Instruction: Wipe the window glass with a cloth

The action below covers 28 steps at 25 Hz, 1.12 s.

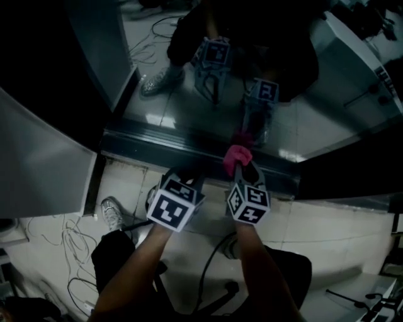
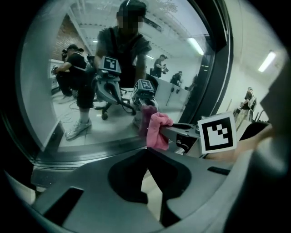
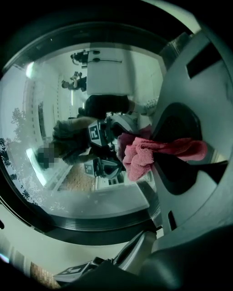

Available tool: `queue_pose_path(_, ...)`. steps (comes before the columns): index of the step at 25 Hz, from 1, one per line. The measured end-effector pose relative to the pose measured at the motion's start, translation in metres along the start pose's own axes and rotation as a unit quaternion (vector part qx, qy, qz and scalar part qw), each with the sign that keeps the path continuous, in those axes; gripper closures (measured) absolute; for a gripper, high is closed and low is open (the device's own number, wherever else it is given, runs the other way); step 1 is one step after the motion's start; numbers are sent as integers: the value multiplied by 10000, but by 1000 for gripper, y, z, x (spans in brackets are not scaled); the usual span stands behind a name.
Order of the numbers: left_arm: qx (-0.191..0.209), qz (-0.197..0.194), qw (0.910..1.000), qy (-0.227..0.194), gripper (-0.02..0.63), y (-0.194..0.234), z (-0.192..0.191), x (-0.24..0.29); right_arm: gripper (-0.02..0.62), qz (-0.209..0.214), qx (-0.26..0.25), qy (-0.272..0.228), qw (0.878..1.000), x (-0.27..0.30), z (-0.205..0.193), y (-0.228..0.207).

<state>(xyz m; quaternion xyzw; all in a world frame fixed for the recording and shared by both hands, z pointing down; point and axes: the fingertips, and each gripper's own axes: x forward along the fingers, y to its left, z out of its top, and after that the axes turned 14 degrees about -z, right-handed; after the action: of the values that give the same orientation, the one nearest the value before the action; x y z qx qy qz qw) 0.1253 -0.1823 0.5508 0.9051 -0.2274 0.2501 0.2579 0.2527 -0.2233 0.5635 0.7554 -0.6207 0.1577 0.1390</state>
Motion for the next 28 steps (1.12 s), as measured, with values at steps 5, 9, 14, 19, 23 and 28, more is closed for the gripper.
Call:
queue_pose_path(5, 162, -310, 9994, 60, 604, -29, 7, 33, 532, -276, 66, 14, 9996, -3, -3, -47)
queue_pose_path(9, 276, -520, 9982, 58, 604, -51, 11, 55, 532, -618, 260, 61, 9977, -6, -9, -90)
queue_pose_path(14, 431, -758, 9960, 213, 604, -74, 7, 83, 532, -1122, 590, 130, 9918, -9, -21, -142)
queue_pose_path(19, 511, -958, 9936, 320, 604, -94, 4, 105, 532, -1568, 889, 138, 9835, -9, -29, -189)
queue_pose_path(23, 571, -1127, 9913, 373, 604, -111, 6, 122, 532, -1975, 1107, 55, 9740, -12, -30, -229)
queue_pose_path(28, 633, -1270, 9886, 500, 604, -122, 0, 134, 532, -2637, 1577, 5, 9516, -19, -41, -276)
